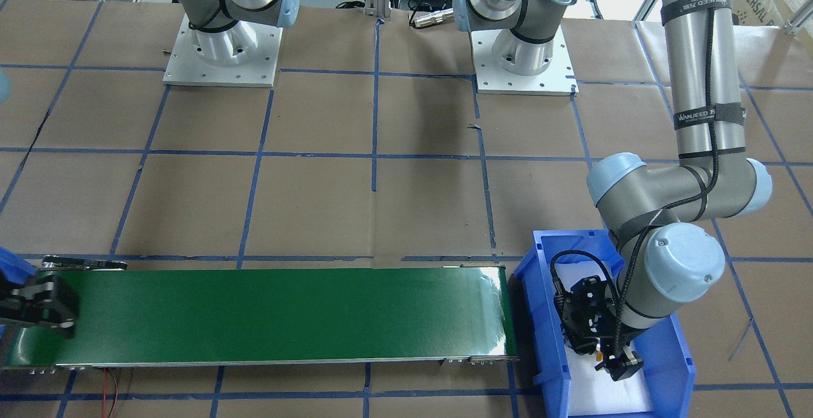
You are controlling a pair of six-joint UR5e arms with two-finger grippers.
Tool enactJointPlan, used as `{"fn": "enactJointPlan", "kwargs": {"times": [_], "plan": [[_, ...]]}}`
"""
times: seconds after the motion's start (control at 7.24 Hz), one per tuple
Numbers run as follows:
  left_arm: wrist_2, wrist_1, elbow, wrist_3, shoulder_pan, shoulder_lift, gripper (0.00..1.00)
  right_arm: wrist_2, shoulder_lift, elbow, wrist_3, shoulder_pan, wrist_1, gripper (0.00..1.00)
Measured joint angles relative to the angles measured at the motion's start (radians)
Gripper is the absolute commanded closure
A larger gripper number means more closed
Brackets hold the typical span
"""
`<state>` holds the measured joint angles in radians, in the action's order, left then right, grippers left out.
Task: Transport two buttons from left to right
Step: 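Grasp the yellow button with left gripper while right arm returns over belt, then lift the yellow button and carry it to the belt with the left gripper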
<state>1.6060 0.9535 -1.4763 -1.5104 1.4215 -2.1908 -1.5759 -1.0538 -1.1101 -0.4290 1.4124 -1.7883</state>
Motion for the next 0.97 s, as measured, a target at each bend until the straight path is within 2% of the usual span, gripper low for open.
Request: {"fn": "enactJointPlan", "kwargs": {"times": [0.41,0.69,0.97], "plan": [[-0.001,-0.006,-0.001,0.009,0.006,-0.004,0.0,-0.001,-0.042,-0.004,0.328,0.164,0.052,0.12],[0.0,-0.013,-0.002,0.016,0.011,-0.004,0.29,0.002,-0.112,-0.025,0.413,0.193,0.185,0.05],[-0.001,-0.028,-0.004,0.019,0.014,-0.005,0.35,0.003,-0.22,-0.122,0.42,0.196,0.229,0.05]]}}
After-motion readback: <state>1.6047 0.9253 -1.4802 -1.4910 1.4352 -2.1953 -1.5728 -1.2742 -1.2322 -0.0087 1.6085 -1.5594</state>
